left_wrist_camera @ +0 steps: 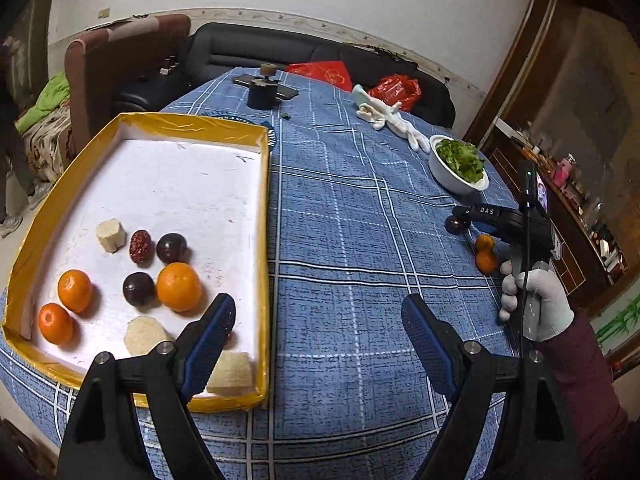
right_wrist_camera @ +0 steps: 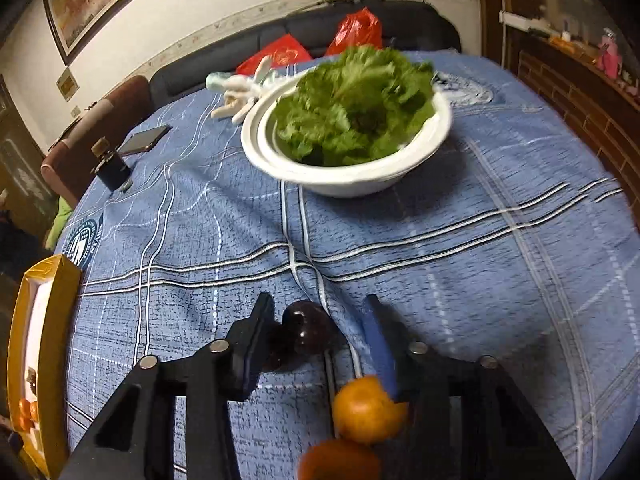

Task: Organize fruits
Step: 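Move the right tool to a dark plum beside two oranges and grasp it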

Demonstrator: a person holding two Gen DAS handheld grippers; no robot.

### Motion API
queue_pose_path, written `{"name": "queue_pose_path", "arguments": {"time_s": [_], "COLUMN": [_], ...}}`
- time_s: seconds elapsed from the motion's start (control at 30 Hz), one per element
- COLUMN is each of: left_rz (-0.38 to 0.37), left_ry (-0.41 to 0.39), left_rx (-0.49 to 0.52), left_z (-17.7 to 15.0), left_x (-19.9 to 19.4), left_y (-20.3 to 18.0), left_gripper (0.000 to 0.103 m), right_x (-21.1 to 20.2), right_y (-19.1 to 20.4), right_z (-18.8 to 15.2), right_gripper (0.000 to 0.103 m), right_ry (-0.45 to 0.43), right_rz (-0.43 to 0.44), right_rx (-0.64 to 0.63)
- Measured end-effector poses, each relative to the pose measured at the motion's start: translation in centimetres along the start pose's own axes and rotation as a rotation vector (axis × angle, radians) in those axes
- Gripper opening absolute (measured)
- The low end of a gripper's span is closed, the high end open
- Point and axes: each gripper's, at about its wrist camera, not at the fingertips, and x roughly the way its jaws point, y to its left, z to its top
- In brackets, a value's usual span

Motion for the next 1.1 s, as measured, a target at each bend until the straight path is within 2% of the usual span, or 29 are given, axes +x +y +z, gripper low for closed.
{"name": "queue_pose_path", "arguments": {"time_s": [0.1,0.2,0.27,0.3,0.33,0.4,0.43,0.47,0.53,0.73,1.0,1.1], "left_rz": [-0.009,-0.024,-0.031,-0.032,-0.031,-0.035,-0.044,-0.049,-0.048,-0.038,-0.104,-0.11], "left_ry": [0.009,0.031,0.044,0.049,0.051,0.053,0.054,0.054,0.051,0.058,0.121,0.124], "left_rx": [0.01,0.021,0.03,0.034,0.034,0.027,0.022,0.021,0.037,0.129,0.203,0.291], "left_z": [0.1,0.0,-0.2,-0.2,-0.2,0.0,0.2,0.4,0.9,2.4,5.2,6.1], "left_x": [0.6,1.4,1.6,1.7,1.8,2.0,2.1,2.2,2.6,6.1,13.4,16.7], "left_y": [-0.7,-1.4,-2.0,-2.2,-2.4,-2.6,-2.7,-2.9,-3.7,-7.8,-13.8,-16.9], "left_gripper": [0.084,0.084,0.084,0.084,0.084,0.084,0.084,0.084,0.084,0.084,0.084,0.084], "right_x": [-0.2,-0.2,-0.2,-0.1,-0.3,-0.8,-1.0,-1.3,-1.7,-2.4,-4.2,-4.5], "right_y": [-0.2,-0.4,-0.5,-0.4,-0.4,-0.5,-0.7,-0.9,-1.5,-3.2,-5.5,-5.4], "right_z": [-0.4,-0.6,-0.5,-0.3,-0.4,-0.6,-0.7,-0.9,-1.2,-1.2,-0.7,-0.7], "right_gripper": [0.049,0.056,0.056,0.052,0.039,0.035,0.023,0.021,0.021,0.023,0.025,0.026], "right_ry": [-0.006,-0.008,-0.006,-0.003,-0.006,-0.009,-0.017,-0.02,-0.02,-0.031,-0.016,0.0], "right_rz": [0.019,0.039,0.06,0.073,0.09,0.124,0.13,0.149,0.194,0.217,0.275,0.28], "right_rx": [0.012,0.015,0.023,0.02,0.017,0.034,0.041,0.051,0.077,0.132,0.159,0.142]}}
